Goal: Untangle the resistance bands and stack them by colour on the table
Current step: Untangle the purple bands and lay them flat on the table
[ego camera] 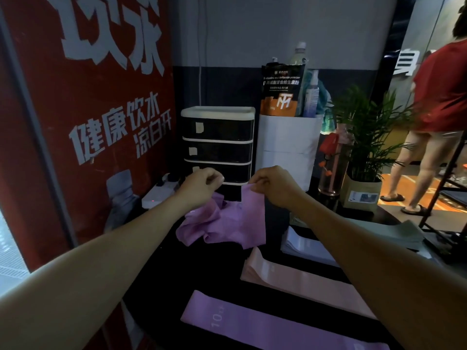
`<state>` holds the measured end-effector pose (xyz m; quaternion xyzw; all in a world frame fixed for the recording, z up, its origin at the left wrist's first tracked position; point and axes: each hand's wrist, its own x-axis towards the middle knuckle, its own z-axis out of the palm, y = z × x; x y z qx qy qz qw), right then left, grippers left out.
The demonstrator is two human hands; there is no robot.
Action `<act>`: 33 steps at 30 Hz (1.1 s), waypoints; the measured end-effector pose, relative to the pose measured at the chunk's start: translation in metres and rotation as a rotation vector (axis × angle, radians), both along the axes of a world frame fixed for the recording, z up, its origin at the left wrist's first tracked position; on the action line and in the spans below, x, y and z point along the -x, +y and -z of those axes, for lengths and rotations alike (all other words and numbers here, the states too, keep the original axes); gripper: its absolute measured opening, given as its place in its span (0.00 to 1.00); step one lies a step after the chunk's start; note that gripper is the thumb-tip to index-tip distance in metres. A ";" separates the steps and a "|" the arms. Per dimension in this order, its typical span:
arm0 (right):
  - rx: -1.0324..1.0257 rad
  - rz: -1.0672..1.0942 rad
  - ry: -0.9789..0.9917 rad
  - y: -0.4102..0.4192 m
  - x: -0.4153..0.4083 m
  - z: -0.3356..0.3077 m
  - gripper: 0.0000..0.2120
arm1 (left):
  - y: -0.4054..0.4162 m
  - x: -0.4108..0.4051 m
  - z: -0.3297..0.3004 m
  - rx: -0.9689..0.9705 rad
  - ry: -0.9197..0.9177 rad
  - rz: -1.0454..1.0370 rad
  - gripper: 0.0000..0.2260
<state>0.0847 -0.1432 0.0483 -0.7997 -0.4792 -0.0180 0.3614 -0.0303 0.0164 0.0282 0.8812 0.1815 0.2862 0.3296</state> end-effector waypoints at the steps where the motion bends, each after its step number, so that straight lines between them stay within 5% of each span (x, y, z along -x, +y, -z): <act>1: -0.008 -0.015 -0.016 0.000 0.004 -0.004 0.06 | -0.004 0.002 -0.003 0.032 -0.016 0.033 0.07; 10: -0.215 -0.058 -0.136 -0.008 0.039 -0.061 0.05 | -0.042 0.019 -0.048 0.249 -0.198 0.357 0.05; 17: -0.361 -0.036 -0.044 -0.008 0.058 -0.101 0.07 | -0.039 0.036 -0.088 -0.047 -0.335 0.105 0.10; 22: -0.462 0.031 0.207 -0.014 0.078 -0.127 0.08 | -0.046 0.058 -0.125 -0.152 -0.434 -0.012 0.08; 28: -0.457 0.010 0.717 -0.027 0.113 -0.139 0.18 | -0.073 0.079 -0.130 -0.239 -0.398 0.126 0.07; 33: -0.350 0.048 0.812 -0.045 0.131 -0.132 0.10 | -0.090 0.096 -0.113 -0.283 -0.383 0.235 0.08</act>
